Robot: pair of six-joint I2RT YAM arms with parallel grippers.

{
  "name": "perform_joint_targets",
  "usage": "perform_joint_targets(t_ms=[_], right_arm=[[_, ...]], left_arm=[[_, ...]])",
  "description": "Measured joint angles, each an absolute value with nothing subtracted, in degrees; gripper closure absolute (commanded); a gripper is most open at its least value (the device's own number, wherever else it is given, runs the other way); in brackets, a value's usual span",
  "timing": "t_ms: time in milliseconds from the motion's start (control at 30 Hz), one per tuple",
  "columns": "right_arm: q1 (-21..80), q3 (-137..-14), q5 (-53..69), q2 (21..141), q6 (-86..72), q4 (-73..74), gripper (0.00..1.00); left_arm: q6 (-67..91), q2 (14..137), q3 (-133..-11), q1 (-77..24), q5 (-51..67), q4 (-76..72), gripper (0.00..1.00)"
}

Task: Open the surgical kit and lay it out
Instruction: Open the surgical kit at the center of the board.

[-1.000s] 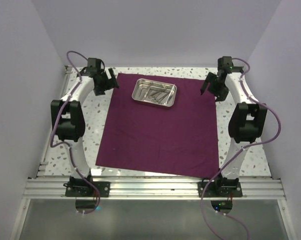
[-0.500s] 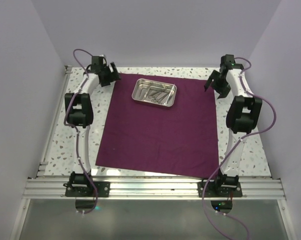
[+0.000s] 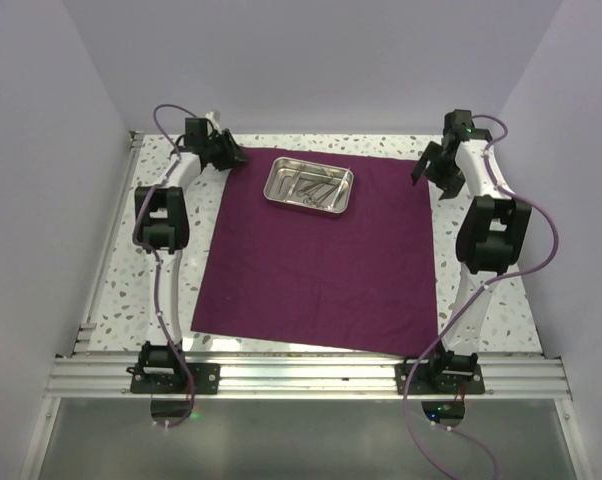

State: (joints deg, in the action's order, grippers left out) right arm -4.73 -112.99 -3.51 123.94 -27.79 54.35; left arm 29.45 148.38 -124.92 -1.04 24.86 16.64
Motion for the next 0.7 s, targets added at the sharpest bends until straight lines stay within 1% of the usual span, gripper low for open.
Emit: perform_joint_targets(t_ms=[33,67,100,300,500,667,700], right_arm=[[-4.7,-112.3,-3.6,123.6,-27.7,54.3,0.18],[-4.7,-111.4,-3.6,123.2,-27.6,54.2,0.18],[-4.7,-110.4,-3.6,122.8,-27.5,54.2,0.18],[-4.7,-104.7,-3.6,119.9,-26.9,54.1,0.18],[-4.7,-103.3,-3.6,117.7,-26.3,53.6,0.18],[-4.7,-101.9,-3.5,115.4,-25.9,52.8,0.18],[-4.7,-101.7,-3.5,115.2,-25.9,52.7,0.19]], left_arm=[[29.5,148.4,-124.7,-1.2,25.4,16.5,0.82],[29.8,148.4,-124.5,-1.3,25.6,16.6,0.97],[29.7,148.5,-124.2,-1.5,25.7,17.1,1.00],[30.7,148.4,-123.4,-1.6,25.0,17.1,1.00],[30.8,144.6,-118.4,-0.6,21.6,17.6,1.00],[30.6,142.4,-115.6,2.1,20.6,19.4,1.00],[30.5,142.1,-115.3,2.7,20.5,19.8,0.79]])
